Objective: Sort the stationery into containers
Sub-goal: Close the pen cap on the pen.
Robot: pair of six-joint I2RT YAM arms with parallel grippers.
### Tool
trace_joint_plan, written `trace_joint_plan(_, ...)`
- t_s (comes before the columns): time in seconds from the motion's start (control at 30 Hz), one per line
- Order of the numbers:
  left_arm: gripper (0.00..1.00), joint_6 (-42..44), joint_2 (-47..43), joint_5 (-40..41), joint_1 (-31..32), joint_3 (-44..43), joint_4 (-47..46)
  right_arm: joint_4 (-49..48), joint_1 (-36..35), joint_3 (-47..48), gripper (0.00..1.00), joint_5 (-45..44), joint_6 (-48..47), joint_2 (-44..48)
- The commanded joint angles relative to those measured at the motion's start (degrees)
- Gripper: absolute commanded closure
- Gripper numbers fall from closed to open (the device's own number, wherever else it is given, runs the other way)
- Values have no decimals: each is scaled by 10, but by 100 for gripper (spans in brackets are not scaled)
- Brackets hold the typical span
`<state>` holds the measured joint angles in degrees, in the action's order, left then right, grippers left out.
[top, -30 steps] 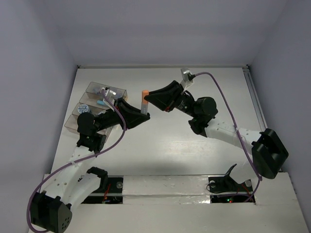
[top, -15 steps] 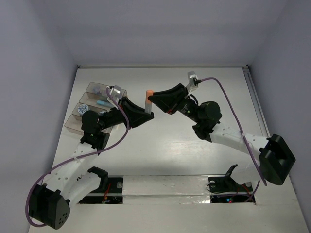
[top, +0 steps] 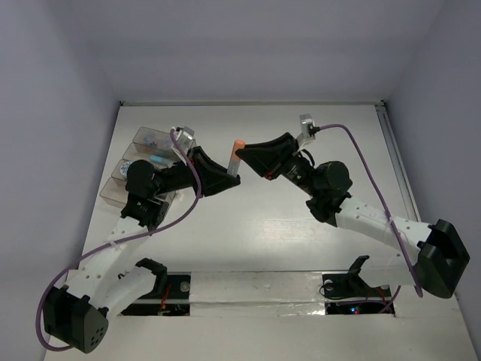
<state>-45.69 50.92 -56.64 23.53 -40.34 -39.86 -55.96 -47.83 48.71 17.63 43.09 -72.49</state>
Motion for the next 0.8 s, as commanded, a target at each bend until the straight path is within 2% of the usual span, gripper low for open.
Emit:
trace_joint_plan(0.0,100,3,1,105,-10,-106,-104,183,-42,-65,100,104,-36,-27)
trace_joint_plan(0.17,100,-8,26,88,-10,-154,-105,166,-77,-82,100,96,-25,-72)
trace_joint_plan(0.27,100,0,32,88,-10,-174,-96,104,-84,-115,100,92,6,-88)
trace_joint_plan(0.43,100,-3,32,103,-10,-147,-95,108,-84,-117,100,63,3,-65)
trace_joint_plan(0.47,100,-2,31,109,-10,-137,-93,119,-84,-110,95,53,-1,-56)
trace_joint_plan(0.5,100,1,27,119,-10,-128,-87,129,-84,-104,72,34,-5,-37)
trace_joint_plan(0.57,100,10,21,155,-10,-92,-66,150,-84,-89,53,8,-10,-16)
trace_joint_plan(0.6,100,14,12,172,-10,-78,-56,151,-84,-86,39,-12,-10,-5)
trace_joint_plan(0.7,100,43,-21,257,-10,-20,-6,152,-84,-86,26,-47,-11,45)
trace_joint_plan(0.77,100,56,-38,329,-10,13,38,150,-84,-101,22,-65,-11,85)
